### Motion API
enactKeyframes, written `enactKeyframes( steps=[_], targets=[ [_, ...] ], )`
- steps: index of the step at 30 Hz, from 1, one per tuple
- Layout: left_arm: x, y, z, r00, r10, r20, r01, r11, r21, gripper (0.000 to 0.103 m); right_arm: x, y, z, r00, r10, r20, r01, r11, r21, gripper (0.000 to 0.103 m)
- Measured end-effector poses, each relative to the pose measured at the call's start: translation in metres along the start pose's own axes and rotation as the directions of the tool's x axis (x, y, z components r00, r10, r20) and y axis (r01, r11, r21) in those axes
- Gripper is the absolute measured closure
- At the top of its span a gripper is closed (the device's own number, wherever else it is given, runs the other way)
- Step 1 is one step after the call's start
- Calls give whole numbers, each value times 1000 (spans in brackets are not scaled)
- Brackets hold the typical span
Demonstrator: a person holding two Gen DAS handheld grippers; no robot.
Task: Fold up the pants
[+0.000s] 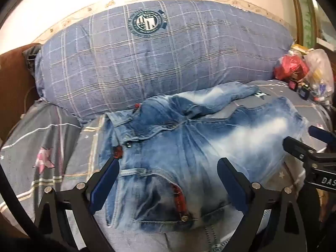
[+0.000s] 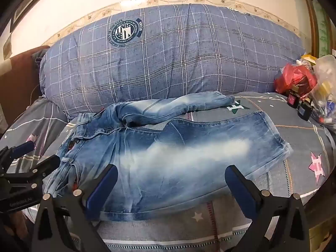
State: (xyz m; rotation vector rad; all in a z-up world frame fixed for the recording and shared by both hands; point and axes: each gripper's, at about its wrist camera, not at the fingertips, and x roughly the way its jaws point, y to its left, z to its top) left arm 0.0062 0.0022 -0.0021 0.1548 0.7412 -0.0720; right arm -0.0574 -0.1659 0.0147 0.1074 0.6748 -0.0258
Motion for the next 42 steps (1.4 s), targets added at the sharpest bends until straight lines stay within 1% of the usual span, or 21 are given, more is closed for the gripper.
enactKeyframes(
  steps=[1,2,3,5,7,9,12,13,16,18,21,23,27,29,33,38,42],
  targets=[
    [4,-2,5,1000,0,-22,0,1000,5,9,0,1,0,1000,1,4,-1,1000,0,0],
    [-2,-5,8,1000,3,-3,-3,1000,18,9,0,1,0,1000,1,9,-1,1000,1,0],
    [0,-7,11,1000,-5,-10,5,1000,13,9,-1,2,0,1000,3,6,-3,1000,5,0],
    [-12,-11,8,1000,-16,24,15,1000,15,9,-2,3,1,1000,10,1,-10,1000,11,0],
    [-11,-9,7,999,-48,16,47,999,7,9,-4,1,2,1000,20,1,-20,1000,12,0],
    [-10,-3,0,995,-96,7,96,995,-3,9,-10,-4,4,1000,26,-6,-25,999,24,0],
    [-6,3,-2,991,-129,-22,128,991,-41,9,-15,-9,12,999,43,-31,-41,998,53,0],
    [-7,6,-1,991,-128,-29,126,991,-51,9,-23,-9,16,999,46,-20,-45,997,63,0],
    [-15,15,-3,994,-110,-3,109,990,-85,9,-40,-5,22,998,55,24,-57,996,68,0],
    [-19,21,-6,992,-124,-3,122,986,-116,9,-44,-2,22,998,56,23,-57,997,51,0],
    [-19,26,-9,991,-131,-18,127,982,-136,9,-45,4,17,998,63,9,-64,998,23,0],
    [-20,27,-9,992,-122,-21,118,983,-139,9,-43,6,15,997,71,4,-71,997,13,0],
    [-26,29,-10,994,-107,5,107,983,-149,9,-39,9,12,996,86,-6,-86,996,10,0],
    [-25,30,-9,995,-99,2,98,984,-151,9,-35,11,12,996,86,-13,-86,996,0,0],
    [-19,32,-7,996,-85,-9,83,984,-156,9,-27,9,12,995,94,-19,-94,995,15,0],
    [-9,33,-5,996,-81,-33,75,985,-158,9,-15,7,16,998,52,-20,-52,999,-7,0],
    [-1,32,1,996,-77,-50,69,987,-145,9,-6,-1,19,999,41,-20,-40,999,14,0]
  ],
)
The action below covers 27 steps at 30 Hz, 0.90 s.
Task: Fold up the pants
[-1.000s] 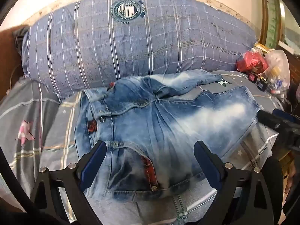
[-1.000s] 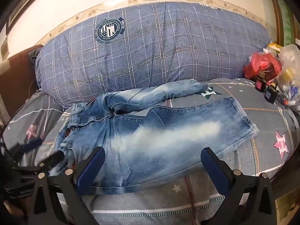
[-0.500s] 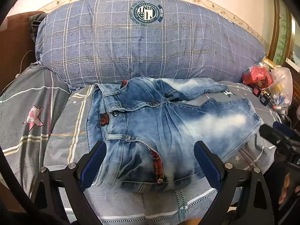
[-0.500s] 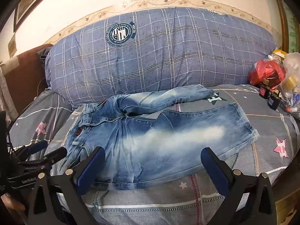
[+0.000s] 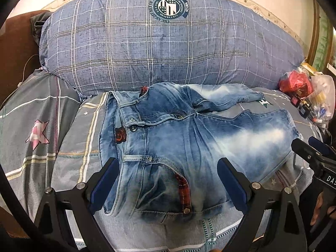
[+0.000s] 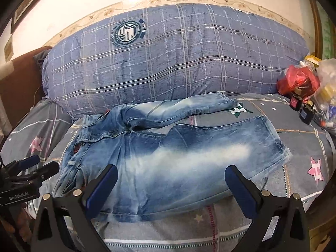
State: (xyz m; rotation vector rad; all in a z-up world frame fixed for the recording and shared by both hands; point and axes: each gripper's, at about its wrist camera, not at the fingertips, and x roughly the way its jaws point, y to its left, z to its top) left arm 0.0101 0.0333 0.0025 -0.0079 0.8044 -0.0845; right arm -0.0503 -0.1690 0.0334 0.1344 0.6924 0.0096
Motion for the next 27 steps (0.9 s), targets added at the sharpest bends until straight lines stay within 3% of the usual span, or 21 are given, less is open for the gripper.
enactKeyframes(
  steps=[27],
  targets=[
    [25,-16,26,999,23,-44,-21,998,53,9,26,-11,4,1000,-4,-30,5,999,36,0]
  ],
)
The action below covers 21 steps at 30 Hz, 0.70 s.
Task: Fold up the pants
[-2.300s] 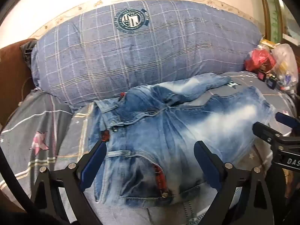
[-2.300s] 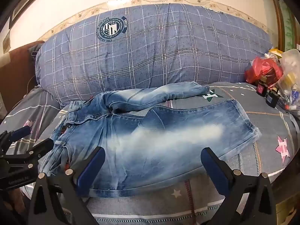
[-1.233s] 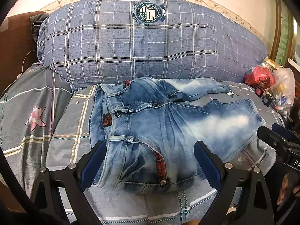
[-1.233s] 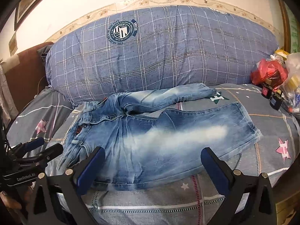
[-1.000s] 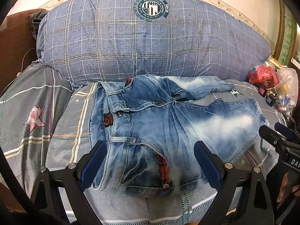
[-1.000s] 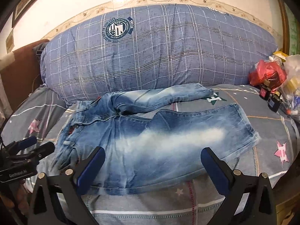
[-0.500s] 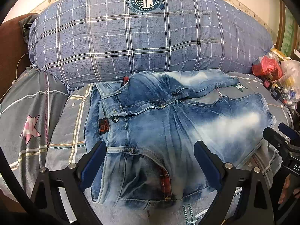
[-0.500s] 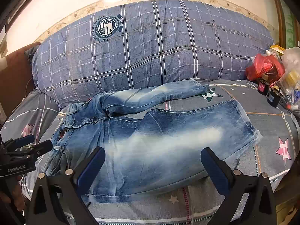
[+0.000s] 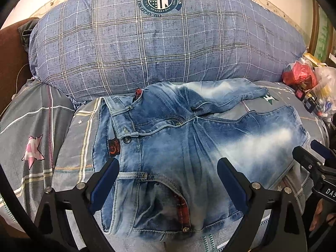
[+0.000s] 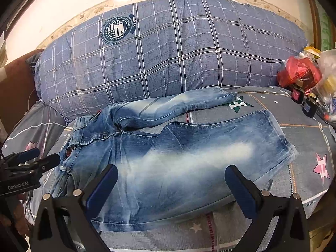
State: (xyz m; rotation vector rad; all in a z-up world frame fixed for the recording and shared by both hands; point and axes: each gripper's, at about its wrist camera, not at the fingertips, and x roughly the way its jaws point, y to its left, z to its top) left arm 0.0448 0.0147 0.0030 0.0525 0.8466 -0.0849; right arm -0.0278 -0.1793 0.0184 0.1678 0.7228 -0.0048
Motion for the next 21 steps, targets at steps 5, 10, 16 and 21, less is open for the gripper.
enactKeyframes(
  steps=[5,10,16,21],
  targets=[
    [-4,1,0,1000,-3,8,3,1000,-1,9,-3,2,1,1000,-5,3,5,1000,-7,0],
    [-7,5,-2,1000,-4,10,4,1000,-7,9,-6,5,4,1000,-5,10,5,1000,-21,0],
    [-8,14,-1,1000,2,13,-2,1000,-26,9,-7,8,6,1000,-1,10,2,1000,-30,0],
    [-3,26,2,1000,9,8,-9,999,-48,9,-5,12,9,1000,-4,7,4,998,-55,0]
  ],
)
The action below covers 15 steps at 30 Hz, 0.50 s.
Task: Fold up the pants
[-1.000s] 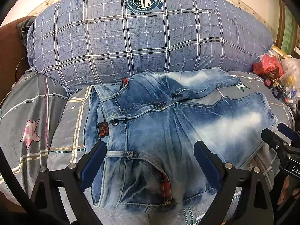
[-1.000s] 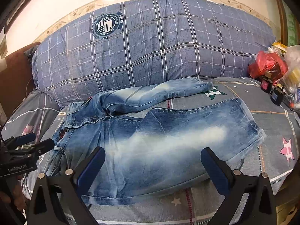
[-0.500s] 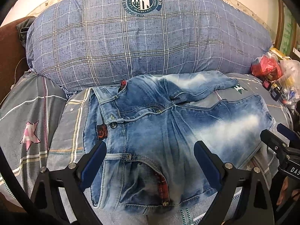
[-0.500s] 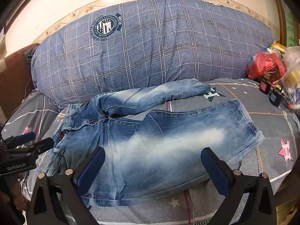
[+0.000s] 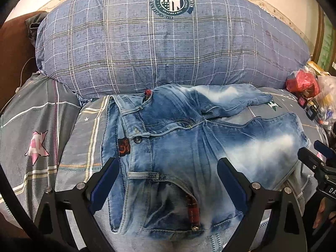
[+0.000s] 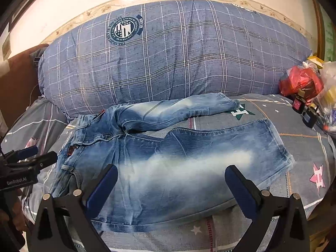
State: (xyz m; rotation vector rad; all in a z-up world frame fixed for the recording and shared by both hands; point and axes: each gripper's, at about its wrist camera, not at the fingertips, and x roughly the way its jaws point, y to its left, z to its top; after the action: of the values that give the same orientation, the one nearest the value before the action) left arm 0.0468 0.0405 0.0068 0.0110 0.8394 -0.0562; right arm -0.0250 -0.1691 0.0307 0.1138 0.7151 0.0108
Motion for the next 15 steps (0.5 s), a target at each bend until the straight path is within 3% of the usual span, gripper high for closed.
enactKeyframes(
  steps=[15],
  targets=[
    [46,97,34,994,77,-80,-86,990,-116,9,33,-21,40,996,41,-73,-44,998,-37,0]
  ],
)
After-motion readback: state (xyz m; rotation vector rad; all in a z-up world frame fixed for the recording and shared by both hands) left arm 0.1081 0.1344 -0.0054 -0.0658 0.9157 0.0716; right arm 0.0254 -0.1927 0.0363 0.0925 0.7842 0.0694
